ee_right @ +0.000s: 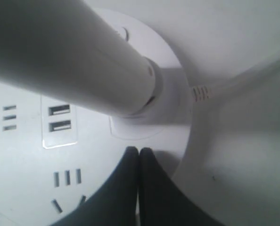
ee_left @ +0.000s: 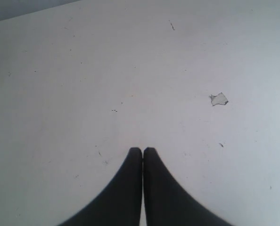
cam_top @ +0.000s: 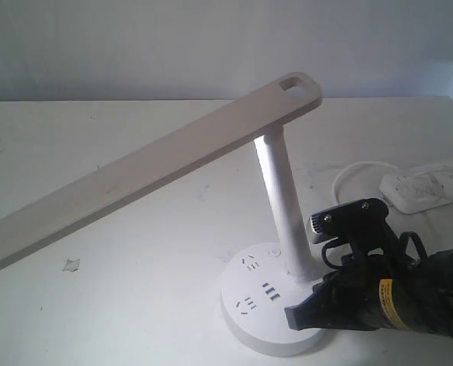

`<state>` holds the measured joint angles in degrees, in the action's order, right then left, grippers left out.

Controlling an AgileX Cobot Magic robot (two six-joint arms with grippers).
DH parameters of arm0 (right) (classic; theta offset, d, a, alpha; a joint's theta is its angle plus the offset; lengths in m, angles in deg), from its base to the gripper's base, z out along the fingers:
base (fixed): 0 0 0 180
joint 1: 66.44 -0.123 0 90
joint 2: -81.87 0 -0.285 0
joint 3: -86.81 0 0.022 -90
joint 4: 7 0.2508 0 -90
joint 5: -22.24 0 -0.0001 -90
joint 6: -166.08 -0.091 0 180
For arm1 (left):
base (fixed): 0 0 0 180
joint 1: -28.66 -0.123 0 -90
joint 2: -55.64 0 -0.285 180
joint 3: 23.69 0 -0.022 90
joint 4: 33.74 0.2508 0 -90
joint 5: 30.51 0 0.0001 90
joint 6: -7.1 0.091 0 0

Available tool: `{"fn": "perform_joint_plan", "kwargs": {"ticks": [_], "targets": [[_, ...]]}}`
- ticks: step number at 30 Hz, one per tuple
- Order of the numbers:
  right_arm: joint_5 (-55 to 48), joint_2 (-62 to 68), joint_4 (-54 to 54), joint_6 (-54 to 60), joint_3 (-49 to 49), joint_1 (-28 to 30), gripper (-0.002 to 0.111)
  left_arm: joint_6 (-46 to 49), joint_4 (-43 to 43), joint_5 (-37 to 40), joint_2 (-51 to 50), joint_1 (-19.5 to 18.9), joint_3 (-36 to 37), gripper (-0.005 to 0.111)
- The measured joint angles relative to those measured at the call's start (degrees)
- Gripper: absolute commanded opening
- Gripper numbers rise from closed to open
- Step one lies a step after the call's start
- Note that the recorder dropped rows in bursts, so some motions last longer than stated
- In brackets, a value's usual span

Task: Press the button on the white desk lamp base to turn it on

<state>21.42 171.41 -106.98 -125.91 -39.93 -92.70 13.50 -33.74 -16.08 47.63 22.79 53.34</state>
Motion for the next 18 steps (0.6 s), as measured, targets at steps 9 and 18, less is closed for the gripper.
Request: {"fn": "perform_joint_plan", "kwargs": {"ticks": [9, 18], "targets": [[1.28, -9.94, 0.0, 0.34, 0.0, 0.0, 0.0, 0.0, 0.0, 0.0, 0.0, 0.0, 0.0, 0.0], [-0.5, -26.74, 0.0, 0.61, 0.8, 0.0, 0.0, 0.0, 0.0, 0.0, 0.0, 0.0, 0.0, 0.0]]}}
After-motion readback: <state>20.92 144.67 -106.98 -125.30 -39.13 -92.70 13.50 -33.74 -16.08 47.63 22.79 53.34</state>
